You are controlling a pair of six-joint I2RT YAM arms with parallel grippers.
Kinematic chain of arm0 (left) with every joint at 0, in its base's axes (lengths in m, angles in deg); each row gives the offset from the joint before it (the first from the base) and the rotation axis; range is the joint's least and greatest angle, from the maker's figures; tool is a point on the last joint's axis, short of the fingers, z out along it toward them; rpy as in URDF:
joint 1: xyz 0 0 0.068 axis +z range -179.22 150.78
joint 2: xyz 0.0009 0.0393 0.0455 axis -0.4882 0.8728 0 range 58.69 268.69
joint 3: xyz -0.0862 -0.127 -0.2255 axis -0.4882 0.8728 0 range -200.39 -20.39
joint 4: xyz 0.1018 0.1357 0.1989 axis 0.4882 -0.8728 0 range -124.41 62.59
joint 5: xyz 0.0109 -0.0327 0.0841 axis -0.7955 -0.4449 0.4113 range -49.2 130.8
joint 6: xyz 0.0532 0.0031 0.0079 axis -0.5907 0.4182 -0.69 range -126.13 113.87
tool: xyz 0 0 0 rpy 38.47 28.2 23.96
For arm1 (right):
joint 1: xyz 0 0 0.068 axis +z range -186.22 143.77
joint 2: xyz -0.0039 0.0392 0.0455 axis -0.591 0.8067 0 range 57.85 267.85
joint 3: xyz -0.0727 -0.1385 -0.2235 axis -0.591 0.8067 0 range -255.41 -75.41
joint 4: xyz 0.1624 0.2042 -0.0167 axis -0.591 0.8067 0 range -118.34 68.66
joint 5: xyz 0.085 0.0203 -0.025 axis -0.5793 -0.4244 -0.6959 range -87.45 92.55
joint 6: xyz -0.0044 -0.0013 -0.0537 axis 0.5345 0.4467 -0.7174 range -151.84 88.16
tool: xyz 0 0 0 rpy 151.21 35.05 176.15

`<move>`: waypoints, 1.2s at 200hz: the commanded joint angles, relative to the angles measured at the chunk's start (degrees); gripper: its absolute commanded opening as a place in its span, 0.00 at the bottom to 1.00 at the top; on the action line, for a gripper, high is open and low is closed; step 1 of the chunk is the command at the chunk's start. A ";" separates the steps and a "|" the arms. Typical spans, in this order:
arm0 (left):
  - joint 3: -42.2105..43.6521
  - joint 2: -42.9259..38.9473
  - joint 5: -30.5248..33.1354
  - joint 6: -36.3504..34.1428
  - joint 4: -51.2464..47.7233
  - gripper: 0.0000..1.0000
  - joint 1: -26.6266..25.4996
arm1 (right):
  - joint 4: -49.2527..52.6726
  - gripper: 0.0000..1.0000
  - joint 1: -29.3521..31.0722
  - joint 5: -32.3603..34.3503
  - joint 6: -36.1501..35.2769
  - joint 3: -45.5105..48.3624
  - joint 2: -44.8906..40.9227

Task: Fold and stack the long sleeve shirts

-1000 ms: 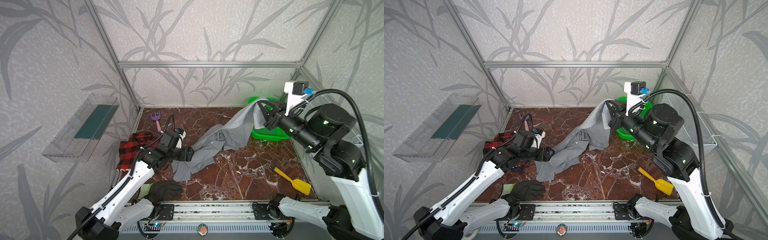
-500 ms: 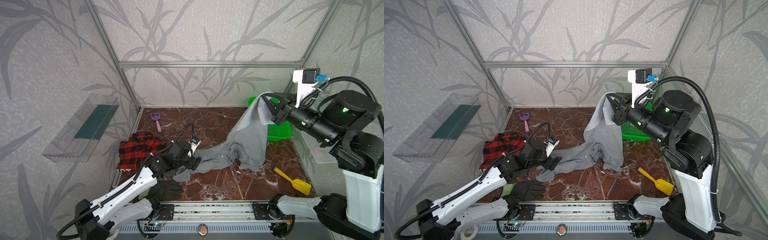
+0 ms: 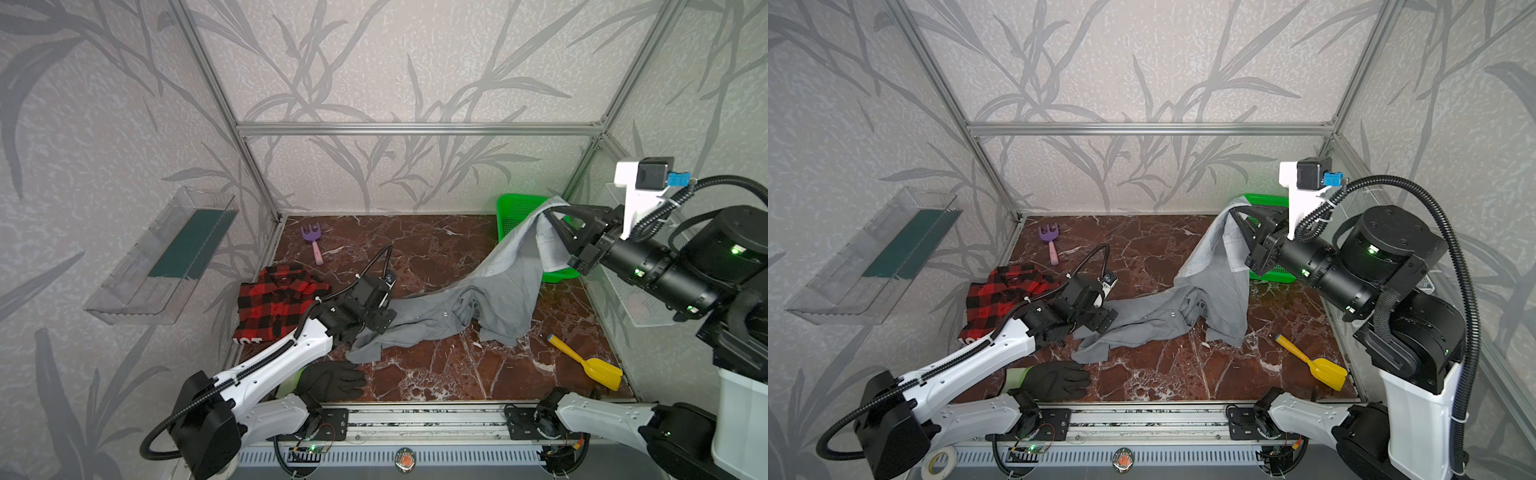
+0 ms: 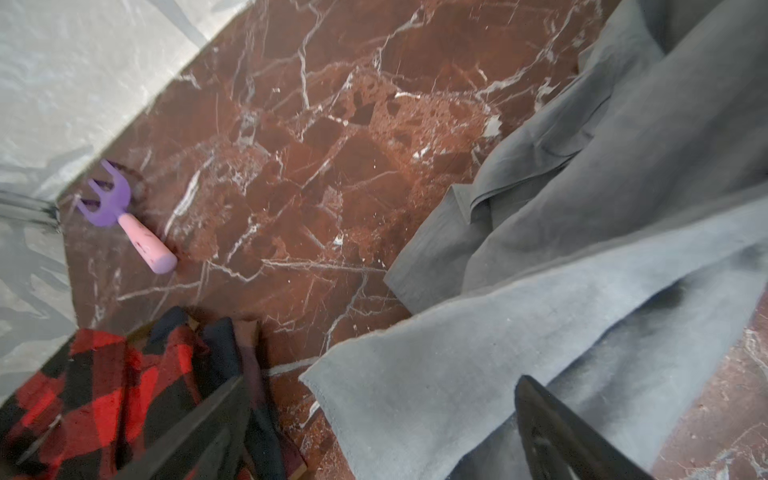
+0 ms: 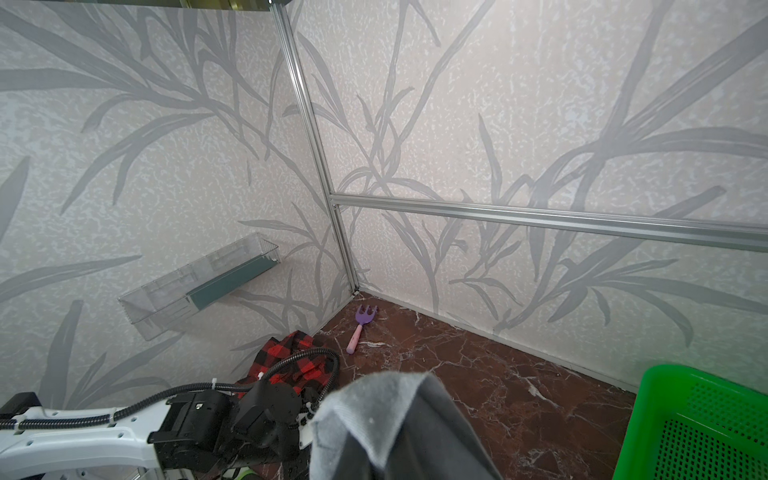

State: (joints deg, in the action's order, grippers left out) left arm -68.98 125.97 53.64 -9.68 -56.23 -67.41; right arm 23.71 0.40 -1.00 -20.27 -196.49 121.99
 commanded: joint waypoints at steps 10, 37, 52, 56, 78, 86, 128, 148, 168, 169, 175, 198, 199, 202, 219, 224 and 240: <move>0.64 0.74 -7.74 3.09 0.43 1.00 2.79 | -0.53 0.00 -0.30 -1.43 -1.20 1.66 -2.37; -0.56 5.41 -12.42 2.64 -1.15 0.99 3.23 | -0.72 0.00 -0.25 -1.90 -1.71 2.78 -3.38; -0.73 7.36 -14.06 2.28 -1.76 0.98 3.21 | -0.63 0.00 -0.25 -1.81 -2.07 2.99 -3.80; -0.71 7.69 -14.20 2.09 -1.89 0.97 3.24 | -0.71 0.00 -0.25 -1.78 -2.16 3.06 -3.92; -1.31 9.29 -14.91 1.69 -3.05 0.91 3.31 | -0.71 0.00 -0.30 -1.67 -2.60 3.51 -4.44; -1.25 9.39 -14.42 1.62 -3.09 0.88 3.35 | -0.77 0.00 -0.32 -1.83 -2.56 3.73 -4.63; -0.26 7.97 -3.04 1.35 0.92 0.99 3.41 | -1.25 0.00 -0.23 -2.07 -2.98 4.84 -5.51; -0.21 6.56 3.32 1.43 2.53 0.99 4.31 | -1.65 0.00 -0.19 -2.94 -2.94 5.31 -5.60; -0.94 7.12 4.93 3.08 1.81 0.99 6.58 | -1.80 0.00 -0.19 -3.56 -2.73 5.34 -5.43; -1.00 7.18 4.97 3.18 1.78 0.99 6.66 | -1.83 0.00 -0.21 -3.56 -2.76 5.33 -5.43; -1.33 8.00 4.55 3.73 1.20 0.99 7.35 | -1.86 0.00 -0.22 -3.65 -2.78 5.32 -5.30; -3.23 12.72 -0.10 6.01 -1.34 0.99 9.81 | -1.80 0.00 -0.18 -4.51 -2.56 4.77 -4.92; -3.33 12.84 -0.32 6.10 -1.46 0.99 9.85 | -1.75 0.00 -0.16 -4.52 -2.58 4.74 -4.91; -3.60 13.67 -0.92 6.32 -1.85 0.99 10.01 | -1.76 0.00 -0.17 -4.72 -2.61 4.65 -4.90; -6.06 17.57 -3.96 7.09 -4.49 0.99 11.13 | -1.66 0.00 -0.21 -5.15 -2.47 4.27 -4.86; -6.59 18.41 -4.91 7.40 -5.04 0.99 11.54 | -1.62 0.00 -0.21 -5.19 -2.51 4.18 -4.81; -6.69 20.15 -8.12 8.48 -5.49 0.99 12.41 | -1.67 0.00 -0.17 -5.24 -2.66 4.09 -5.07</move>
State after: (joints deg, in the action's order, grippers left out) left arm -74.05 144.03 51.06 -3.49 -57.78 -56.16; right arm 23.84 0.31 -5.02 -22.48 -191.33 117.07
